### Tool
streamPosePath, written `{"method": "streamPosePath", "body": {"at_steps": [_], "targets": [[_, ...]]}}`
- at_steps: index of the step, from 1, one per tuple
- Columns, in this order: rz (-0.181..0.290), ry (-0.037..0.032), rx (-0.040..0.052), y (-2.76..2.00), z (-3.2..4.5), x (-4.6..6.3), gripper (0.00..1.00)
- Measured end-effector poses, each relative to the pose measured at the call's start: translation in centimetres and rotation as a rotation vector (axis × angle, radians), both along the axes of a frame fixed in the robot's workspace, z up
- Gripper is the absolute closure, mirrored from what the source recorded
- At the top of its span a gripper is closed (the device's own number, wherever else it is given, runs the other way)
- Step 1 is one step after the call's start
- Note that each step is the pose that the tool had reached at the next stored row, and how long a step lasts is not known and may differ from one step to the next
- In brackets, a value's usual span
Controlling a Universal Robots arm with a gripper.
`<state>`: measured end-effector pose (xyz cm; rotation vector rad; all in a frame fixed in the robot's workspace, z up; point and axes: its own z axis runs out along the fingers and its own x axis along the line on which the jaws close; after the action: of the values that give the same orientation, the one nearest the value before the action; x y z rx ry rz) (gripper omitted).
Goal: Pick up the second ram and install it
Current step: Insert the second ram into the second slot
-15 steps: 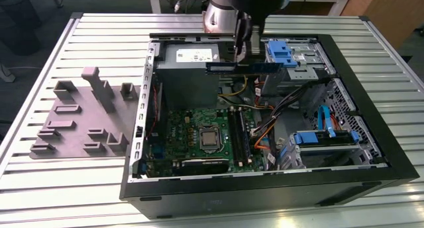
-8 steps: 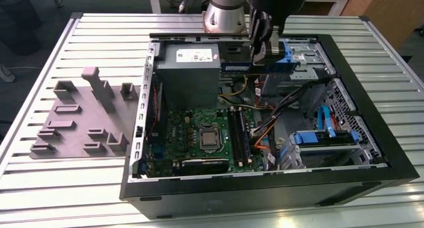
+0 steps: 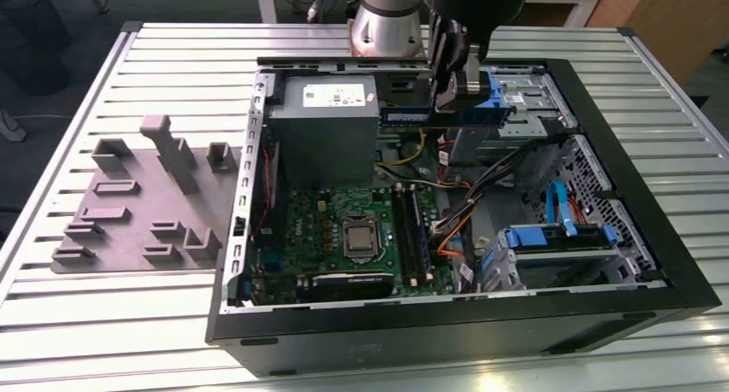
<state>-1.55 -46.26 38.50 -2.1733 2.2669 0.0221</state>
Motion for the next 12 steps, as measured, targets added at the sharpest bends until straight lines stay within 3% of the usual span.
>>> {"method": "streamPosePath", "body": {"at_steps": [7,12], "targets": [[-0.002,0.0000,0.0000,0.00,-0.01,0.00,0.86],[-0.075,0.0000,-0.0010,0.00,-0.13,0.00,0.86]]}}
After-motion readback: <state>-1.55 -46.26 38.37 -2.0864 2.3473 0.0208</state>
